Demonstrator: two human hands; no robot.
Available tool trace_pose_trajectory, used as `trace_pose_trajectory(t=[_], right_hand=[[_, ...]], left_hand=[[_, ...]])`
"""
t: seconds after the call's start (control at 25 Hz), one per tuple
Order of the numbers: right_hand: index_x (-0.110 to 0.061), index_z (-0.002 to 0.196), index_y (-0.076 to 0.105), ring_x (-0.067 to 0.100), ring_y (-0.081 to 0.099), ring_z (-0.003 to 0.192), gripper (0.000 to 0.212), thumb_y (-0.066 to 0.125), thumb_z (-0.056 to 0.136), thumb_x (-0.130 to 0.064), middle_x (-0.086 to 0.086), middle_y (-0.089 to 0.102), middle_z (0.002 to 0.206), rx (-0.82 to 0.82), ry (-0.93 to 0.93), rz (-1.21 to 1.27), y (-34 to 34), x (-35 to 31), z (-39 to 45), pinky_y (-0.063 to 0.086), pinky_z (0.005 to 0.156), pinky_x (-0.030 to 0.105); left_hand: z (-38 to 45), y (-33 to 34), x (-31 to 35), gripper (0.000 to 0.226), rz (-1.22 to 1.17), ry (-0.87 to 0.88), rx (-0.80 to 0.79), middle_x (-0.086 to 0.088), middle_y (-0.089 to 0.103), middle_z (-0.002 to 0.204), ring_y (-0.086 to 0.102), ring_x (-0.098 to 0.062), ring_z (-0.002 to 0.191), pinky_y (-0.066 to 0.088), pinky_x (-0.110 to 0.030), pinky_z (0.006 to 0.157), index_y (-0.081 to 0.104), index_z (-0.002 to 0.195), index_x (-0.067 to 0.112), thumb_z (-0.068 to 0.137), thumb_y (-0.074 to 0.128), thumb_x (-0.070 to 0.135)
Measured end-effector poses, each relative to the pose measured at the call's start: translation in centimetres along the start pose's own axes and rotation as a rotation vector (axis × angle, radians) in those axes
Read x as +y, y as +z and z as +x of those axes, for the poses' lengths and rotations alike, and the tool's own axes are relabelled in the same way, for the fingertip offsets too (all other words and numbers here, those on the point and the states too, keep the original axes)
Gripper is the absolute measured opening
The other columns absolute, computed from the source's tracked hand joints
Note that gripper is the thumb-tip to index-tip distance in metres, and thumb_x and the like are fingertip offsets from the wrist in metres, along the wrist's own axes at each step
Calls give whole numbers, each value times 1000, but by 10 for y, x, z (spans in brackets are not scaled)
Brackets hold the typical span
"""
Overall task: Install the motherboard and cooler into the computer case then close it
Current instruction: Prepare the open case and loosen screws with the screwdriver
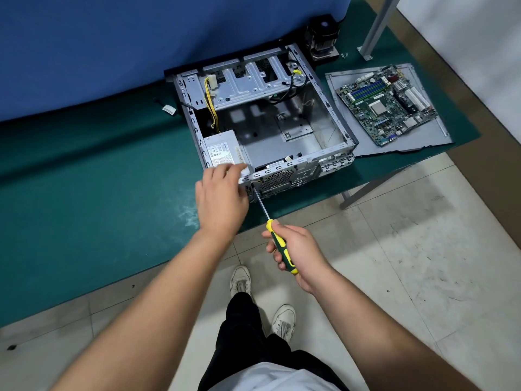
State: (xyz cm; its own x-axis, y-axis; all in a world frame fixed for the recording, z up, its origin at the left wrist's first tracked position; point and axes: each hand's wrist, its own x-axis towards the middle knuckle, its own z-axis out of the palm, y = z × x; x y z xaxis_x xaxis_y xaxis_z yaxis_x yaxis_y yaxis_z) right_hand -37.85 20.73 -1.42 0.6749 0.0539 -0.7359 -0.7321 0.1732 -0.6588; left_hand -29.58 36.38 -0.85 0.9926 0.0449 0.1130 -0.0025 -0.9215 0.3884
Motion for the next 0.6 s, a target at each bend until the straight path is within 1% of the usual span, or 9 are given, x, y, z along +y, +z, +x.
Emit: trace_pose_trajectory(t=[0.04,0.08,0.12,0.2,0.28,0.32,0.44,0.52,0.6], right_hand=[[-14,94,63,11,50,45,30,69,95,-42,3,64,78,50,-46,-101,0,1,1,38,42,24],[-14,95,58,10,55,45,34,74,91,-44,2,65,79,129,-102,-235,2,1,1,42,42,26],[-15,93,57,10,59,45,37,77,88,-46,2,65,76,213,-167,-359,4,3,0,48,43,29],[-18,84,59,17,67,53,38,73,87,-53,0,66,64,331,-287,-557,7,8,0,57,51,38],[-20,76,62,23,68,60,42,64,89,-60,0,69,65,350,-316,-656,6,12,2,57,58,39],[-21,75,64,22,65,58,41,63,91,-58,-1,71,67,312,-295,-595,5,11,3,55,58,37],[-19,77,69,16,50,47,32,69,95,-46,3,71,65,123,-161,-215,3,5,2,44,45,27],[-16,80,69,15,49,46,32,69,95,-44,5,69,65,62,-138,-168,1,5,5,40,43,24],[-21,82,68,13,51,47,29,65,96,-46,2,68,65,46,-173,-253,-1,8,6,42,44,25]], left_hand=[[11,-1,-9,62,104,60,-93,-2,50,153,40,-28,142,36,-44,108,50,148,29,89,67,21],[21,-1,-17,71,192,101,-200,-1,34,164,28,-27,151,26,-45,119,39,155,30,90,68,26],[28,0,-25,76,252,135,-273,1,24,169,21,-26,155,19,-44,124,30,159,32,93,67,32],[33,5,-34,76,288,176,-286,3,20,170,19,-24,156,16,-42,126,25,161,33,96,64,37],[29,9,-34,72,286,186,-250,3,22,170,21,-24,156,16,-42,126,24,161,34,98,60,37],[28,11,-34,71,286,186,-237,3,22,170,21,-24,156,17,-42,126,24,161,34,99,59,37],[29,11,-35,70,302,181,-224,4,23,169,22,-23,156,18,-42,125,24,161,35,99,58,36],[28,10,-35,69,292,179,-226,4,23,169,21,-23,156,17,-42,125,24,161,34,100,56,37],[26,10,-34,69,271,181,-233,3,22,170,20,-24,156,16,-43,125,24,161,34,100,55,40]])
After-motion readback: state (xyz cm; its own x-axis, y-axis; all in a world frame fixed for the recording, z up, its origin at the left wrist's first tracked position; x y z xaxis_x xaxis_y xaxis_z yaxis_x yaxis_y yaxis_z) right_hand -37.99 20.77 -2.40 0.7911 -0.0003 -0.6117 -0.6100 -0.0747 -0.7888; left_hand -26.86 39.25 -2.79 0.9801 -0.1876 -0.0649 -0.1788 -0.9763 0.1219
